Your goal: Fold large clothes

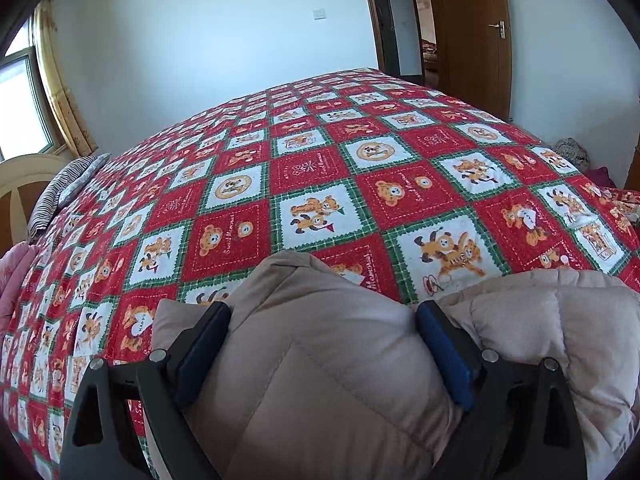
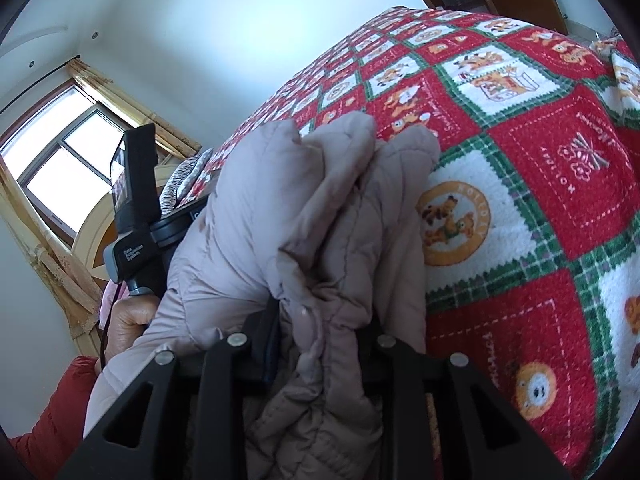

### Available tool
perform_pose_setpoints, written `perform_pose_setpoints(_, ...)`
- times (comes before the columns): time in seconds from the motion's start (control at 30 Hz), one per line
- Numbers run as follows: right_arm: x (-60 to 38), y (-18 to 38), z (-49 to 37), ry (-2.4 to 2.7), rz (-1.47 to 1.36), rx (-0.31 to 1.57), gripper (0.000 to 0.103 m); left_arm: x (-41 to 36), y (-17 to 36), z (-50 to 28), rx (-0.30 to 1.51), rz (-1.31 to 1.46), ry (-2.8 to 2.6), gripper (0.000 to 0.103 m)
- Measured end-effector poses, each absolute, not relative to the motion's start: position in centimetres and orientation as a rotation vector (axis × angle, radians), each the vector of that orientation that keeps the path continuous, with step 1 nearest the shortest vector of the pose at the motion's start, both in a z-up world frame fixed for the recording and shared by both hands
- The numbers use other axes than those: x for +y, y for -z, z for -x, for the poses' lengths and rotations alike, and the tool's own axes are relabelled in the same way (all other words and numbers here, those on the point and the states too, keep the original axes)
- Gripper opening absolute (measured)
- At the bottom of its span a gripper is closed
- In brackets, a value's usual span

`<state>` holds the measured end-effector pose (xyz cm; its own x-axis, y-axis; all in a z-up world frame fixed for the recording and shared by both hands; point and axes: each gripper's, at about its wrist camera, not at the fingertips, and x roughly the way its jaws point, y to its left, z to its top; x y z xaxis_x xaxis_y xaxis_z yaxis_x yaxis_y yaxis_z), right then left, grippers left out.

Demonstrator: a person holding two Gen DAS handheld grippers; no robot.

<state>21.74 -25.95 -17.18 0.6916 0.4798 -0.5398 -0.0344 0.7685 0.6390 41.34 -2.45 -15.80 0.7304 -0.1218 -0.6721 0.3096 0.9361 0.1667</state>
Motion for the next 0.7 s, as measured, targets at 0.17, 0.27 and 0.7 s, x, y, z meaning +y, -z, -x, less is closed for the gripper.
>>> perform_pose_setpoints(0.17, -25.98, 17.17, -21.71, -0.306, -0.638, 0.762, 0.026, -2.48, 15.76, -41.36, 0.716, -0.275, 0.242, 0.094)
perform_pose_setpoints(0.27, -25.94, 17.18, -21.62, -0.305, -0.642, 0.758, 0.026, -2.46, 15.77, -41.36, 0.716, -0.276, 0.242, 0.094)
perform_pose_setpoints(0.7, -25.94, 17.24, -21.52, -0.305, -0.644, 0.759, 0.027, -2.43, 15.77, -41.36, 0.716, -0.272, 0.243, 0.094)
